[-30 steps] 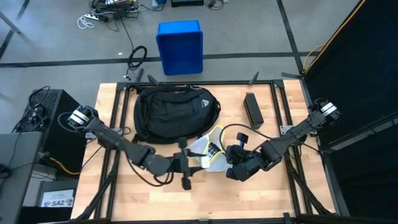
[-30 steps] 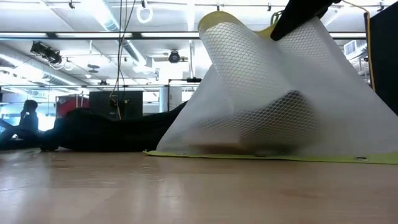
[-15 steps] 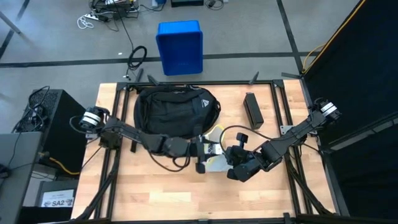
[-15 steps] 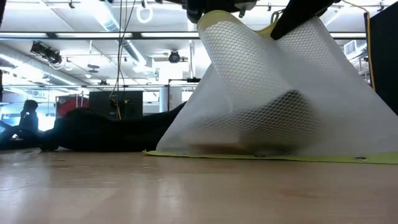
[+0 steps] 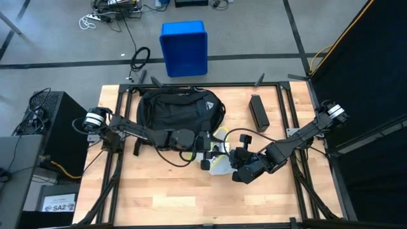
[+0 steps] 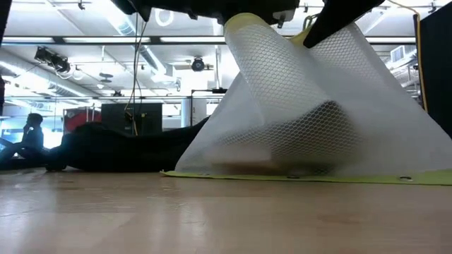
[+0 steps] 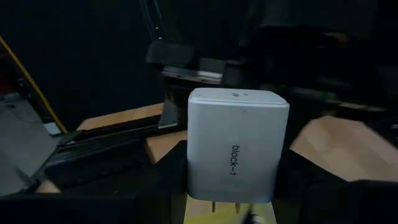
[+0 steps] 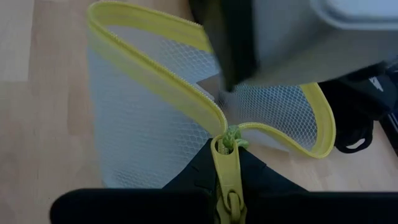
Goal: Unpack backpack
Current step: Put the white charger adapter into the yellow zip bag, then close the yellow zip bag
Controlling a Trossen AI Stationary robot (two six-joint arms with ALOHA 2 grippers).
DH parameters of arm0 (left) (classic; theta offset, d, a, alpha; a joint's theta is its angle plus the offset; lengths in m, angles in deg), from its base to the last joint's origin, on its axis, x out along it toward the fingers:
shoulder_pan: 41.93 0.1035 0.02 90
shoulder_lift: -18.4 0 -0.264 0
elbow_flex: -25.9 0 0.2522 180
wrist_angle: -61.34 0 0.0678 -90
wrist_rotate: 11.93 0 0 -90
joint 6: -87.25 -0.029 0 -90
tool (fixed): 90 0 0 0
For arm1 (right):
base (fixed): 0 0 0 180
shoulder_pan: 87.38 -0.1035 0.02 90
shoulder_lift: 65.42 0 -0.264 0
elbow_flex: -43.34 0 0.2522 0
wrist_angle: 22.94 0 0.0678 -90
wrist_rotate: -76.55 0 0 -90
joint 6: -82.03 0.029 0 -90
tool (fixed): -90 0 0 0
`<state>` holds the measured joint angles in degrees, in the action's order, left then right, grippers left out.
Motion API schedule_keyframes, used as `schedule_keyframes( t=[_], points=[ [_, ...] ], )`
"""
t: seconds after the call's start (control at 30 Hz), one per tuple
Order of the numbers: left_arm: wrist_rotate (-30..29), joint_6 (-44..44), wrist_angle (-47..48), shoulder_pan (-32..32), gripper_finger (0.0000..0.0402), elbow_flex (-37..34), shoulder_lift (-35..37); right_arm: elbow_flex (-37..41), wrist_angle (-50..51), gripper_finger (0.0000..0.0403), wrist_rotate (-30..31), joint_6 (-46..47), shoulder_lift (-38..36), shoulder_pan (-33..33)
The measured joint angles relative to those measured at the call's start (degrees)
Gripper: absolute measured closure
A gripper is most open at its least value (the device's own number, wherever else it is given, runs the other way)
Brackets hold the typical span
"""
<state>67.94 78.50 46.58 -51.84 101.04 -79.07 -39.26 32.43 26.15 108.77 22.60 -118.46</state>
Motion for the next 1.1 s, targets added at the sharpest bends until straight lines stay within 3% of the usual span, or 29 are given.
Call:
schedule_keyframes(
  t=[0.47, 0.6, 0.8, 0.97, 1.1],
  points=[
    [0.43, 12.34, 13.68, 1.04, 0.027, 0.03, -2.63, 0.0, -0.46, 0.0403, -0.33, 0.07, -0.02, -0.57],
    [5.58, 12.39, 13.74, 0.53, 0.0246, 0.0, -4.59, 0.0, -0.84, 0.0403, -0.35, 0.04, -0.02, -0.69],
    [5.53, 11.76, 13.16, 0.1, 0.0194, 0.0, -4.93, 0.0, -1.14, 0.0403, -0.34, 0.59, -0.02, -0.8],
    [5.07, 5.97, 11.55, 0.04, 0.0166, 0.07, -4.81, 0.0, -1.18, 0.0403, -1.15, 1.37, -0.02, -0.84],
    [2.97, 4.06, 16.56, 0.02, 0.0157, 2.49, -4.47, 0.0, -1.2, 0.0403, -1.91, 3.15, -0.02, -1.09]
  ],
)
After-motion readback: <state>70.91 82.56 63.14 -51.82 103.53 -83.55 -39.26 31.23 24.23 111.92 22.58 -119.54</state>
